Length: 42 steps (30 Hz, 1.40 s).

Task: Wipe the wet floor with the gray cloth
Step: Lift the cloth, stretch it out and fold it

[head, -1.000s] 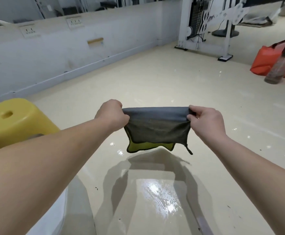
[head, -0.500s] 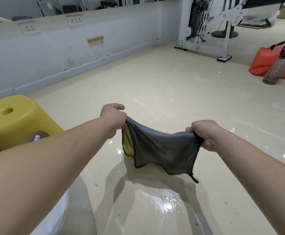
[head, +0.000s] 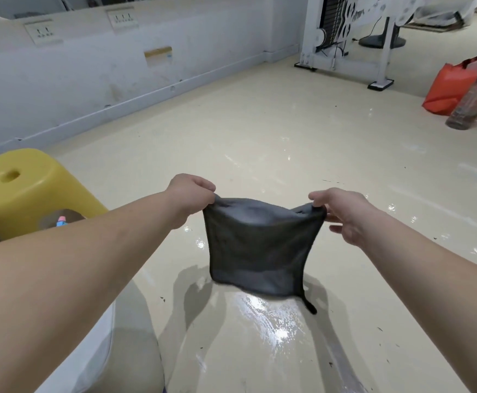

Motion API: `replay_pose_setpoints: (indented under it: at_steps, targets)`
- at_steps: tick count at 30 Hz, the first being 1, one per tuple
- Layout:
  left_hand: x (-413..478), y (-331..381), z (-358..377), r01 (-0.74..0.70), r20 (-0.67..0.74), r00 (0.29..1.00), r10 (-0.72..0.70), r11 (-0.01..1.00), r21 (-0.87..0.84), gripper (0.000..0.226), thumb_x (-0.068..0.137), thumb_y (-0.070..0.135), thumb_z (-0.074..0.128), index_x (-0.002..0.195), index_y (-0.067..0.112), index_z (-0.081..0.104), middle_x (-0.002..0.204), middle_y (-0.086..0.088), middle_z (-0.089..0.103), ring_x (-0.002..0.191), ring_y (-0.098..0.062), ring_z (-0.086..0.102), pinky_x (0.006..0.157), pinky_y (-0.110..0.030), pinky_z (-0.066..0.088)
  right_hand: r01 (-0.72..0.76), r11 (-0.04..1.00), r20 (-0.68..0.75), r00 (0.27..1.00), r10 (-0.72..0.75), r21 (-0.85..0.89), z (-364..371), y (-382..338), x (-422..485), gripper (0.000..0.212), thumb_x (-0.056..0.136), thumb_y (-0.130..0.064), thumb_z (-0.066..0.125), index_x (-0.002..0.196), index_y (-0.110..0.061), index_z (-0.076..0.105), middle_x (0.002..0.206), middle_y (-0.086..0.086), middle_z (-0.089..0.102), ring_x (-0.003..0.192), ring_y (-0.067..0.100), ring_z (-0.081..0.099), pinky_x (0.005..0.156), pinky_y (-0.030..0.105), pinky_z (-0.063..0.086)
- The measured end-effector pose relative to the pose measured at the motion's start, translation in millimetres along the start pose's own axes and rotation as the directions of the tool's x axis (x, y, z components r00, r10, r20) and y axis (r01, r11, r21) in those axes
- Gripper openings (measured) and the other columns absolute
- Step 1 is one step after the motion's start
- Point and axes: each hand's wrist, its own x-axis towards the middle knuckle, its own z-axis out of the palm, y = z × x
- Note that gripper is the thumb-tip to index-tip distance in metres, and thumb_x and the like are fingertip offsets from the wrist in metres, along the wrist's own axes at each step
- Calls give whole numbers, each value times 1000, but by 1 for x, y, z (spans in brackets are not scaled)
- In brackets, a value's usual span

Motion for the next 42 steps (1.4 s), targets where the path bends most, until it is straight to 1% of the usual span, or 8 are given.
replay_pose_setpoints:
  at_steps: [5,9,15,20,25,30,38,42]
  targets:
    - [12,3,-2,-143,10,990,144,965,218,40,78,2,69,110,22,57,103,-1,61,81,-28,63,66,-30,49,266,963,-4,964,-266,35,-1,-8,1,27,80,5,69,95,-15,80,107,9,75,99,27,71,84,36,61]
    - [19,4,-3,-251,27,947,319,688,680,21,81,3,57,93,18,64,98,-4,68,81,-29,66,57,-27,50,412,887,108,911,-398,-208,-7,-10,3,35,77,3,77,107,-16,79,102,-1,76,93,20,72,87,37,61]
    - [24,-4,1,-292,105,927,360,517,805,8,92,21,65,91,16,72,110,-4,50,88,-33,63,73,-37,56,411,420,117,813,-570,-809,-12,8,13,15,76,-12,63,75,-26,68,88,-9,61,79,20,61,64,33,52]
    - [0,-39,3,-418,418,905,81,350,838,22,81,5,57,92,20,69,102,0,67,90,-23,65,69,-33,57,446,685,412,882,-228,-575,-6,16,11,16,49,-8,48,60,-10,37,69,12,51,74,24,49,65,38,33]
    - [-29,-85,15,-412,566,777,-275,456,789,12,76,12,67,73,24,63,71,7,59,64,-17,52,56,-22,42,306,582,507,834,218,-754,17,45,-10,25,60,12,52,53,-11,49,59,6,49,59,31,56,58,35,58]
    - [-32,-122,42,-327,611,660,-436,566,757,18,75,4,61,70,21,67,73,2,57,70,-20,55,66,-30,59,171,422,407,713,570,-890,40,95,-10,34,71,7,56,104,6,62,99,30,66,65,41,71,67,47,64]
    - [4,-169,67,-151,493,813,-311,705,693,18,78,5,46,81,11,63,79,-9,65,70,-26,59,59,-30,49,141,576,302,934,193,-805,42,133,18,24,82,1,44,100,2,59,104,30,70,85,43,75,70,52,65]
    - [15,-212,73,-103,342,915,-211,700,707,25,79,9,49,97,16,65,104,-5,67,94,-25,63,79,-35,56,109,666,209,975,73,-738,44,171,37,22,78,-2,40,93,-12,52,100,22,66,80,39,72,62,41,59]
